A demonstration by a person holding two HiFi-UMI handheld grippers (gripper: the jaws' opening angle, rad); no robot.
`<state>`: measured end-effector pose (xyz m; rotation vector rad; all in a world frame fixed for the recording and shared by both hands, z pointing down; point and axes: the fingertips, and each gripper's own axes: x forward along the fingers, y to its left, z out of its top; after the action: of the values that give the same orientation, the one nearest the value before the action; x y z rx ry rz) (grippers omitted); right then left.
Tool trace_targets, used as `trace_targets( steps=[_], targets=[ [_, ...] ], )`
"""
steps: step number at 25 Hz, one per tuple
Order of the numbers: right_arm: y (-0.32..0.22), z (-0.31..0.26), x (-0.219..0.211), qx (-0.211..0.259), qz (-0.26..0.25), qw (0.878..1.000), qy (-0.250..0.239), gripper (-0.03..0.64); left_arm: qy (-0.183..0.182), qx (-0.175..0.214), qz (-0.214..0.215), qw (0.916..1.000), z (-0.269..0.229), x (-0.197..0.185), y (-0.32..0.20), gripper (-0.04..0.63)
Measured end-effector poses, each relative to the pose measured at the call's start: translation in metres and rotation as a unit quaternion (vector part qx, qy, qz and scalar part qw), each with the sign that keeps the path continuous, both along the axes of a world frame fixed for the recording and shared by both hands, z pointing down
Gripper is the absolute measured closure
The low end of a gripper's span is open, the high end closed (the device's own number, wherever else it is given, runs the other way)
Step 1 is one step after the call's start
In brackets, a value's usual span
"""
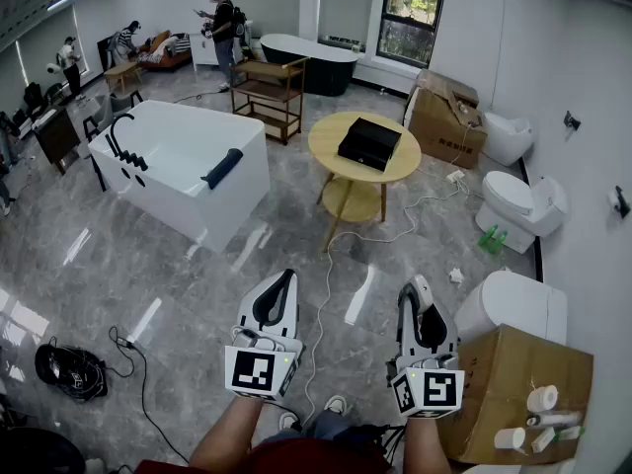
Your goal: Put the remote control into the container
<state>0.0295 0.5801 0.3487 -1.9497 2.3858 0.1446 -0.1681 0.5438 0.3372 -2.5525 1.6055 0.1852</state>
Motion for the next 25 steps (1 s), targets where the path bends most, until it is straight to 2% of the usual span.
trace_targets(
  steps=[4, 12, 15, 19, 25],
  targets=[
    [0.004, 0.000, 0.016, 0.000, 0.005, 1.000, -0.001, 0.499, 0.016, 0.008, -0.002, 0.9998, -0.005, 0.017, 0.003, 0.580],
    [-0.018, -0.005, 0.056, 0.016, -0.001, 1.000, -0.005, 0.499, 0.012, 0.015, 0.000, 0.9998, -0.006, 0.065, -0.016, 0.580],
    [-0.028, -0.005, 0.068, 0.018, -0.009, 1.000, -0.020, 0.499, 0.015, 0.018, -0.002, 0.9997, -0.008, 0.080, -0.024, 0.580],
    [-0.043, -0.003, 0.088, 0.016, -0.015, 0.999, -0.024, 0.499, -0.010, 0.011, -0.005, 0.9999, -0.006, 0.101, -0.035, 0.580],
    [-0.073, 0.003, 0.093, 0.012, -0.028, 0.999, -0.026, 0.499, 0.017, 0.029, -0.012, 0.9994, -0.014, 0.110, -0.061, 0.580]
  ],
)
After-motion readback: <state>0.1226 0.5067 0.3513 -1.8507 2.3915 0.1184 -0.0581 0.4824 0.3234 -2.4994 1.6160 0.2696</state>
